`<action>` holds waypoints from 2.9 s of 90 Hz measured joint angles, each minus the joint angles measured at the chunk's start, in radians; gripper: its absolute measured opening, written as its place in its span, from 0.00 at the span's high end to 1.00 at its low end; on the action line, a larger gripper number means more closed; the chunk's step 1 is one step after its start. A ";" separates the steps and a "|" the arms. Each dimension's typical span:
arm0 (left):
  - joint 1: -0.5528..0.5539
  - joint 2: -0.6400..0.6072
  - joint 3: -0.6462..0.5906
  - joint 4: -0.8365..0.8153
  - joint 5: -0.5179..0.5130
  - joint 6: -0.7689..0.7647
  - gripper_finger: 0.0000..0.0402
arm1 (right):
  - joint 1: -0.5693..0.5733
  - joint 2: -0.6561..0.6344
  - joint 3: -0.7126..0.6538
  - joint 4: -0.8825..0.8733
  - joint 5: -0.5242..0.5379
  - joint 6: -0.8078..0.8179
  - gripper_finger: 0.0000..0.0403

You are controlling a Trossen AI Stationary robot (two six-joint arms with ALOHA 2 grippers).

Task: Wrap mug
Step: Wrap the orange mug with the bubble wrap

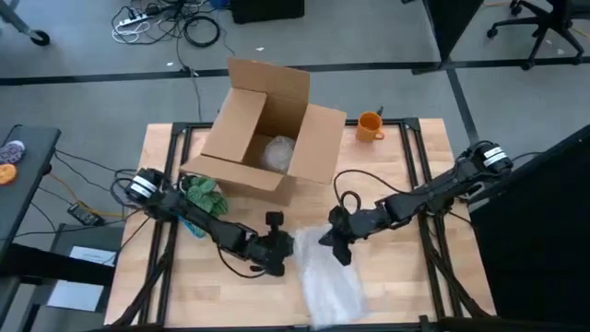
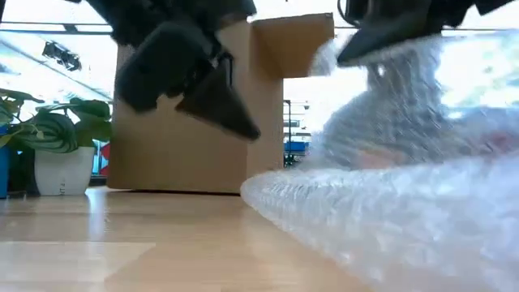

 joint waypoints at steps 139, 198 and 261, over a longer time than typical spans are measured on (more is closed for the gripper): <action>0.032 -0.055 0.003 0.271 0.374 0.175 0.82 | 0.088 0.232 0.246 0.152 -0.022 -0.310 0.89; -0.035 -0.406 -0.014 -0.197 0.272 0.138 1.00 | 0.120 0.212 0.222 0.022 0.082 -0.254 0.81; 0.147 -0.406 -0.084 0.683 0.541 0.333 1.00 | 0.231 0.099 0.222 -0.064 0.049 -0.228 0.82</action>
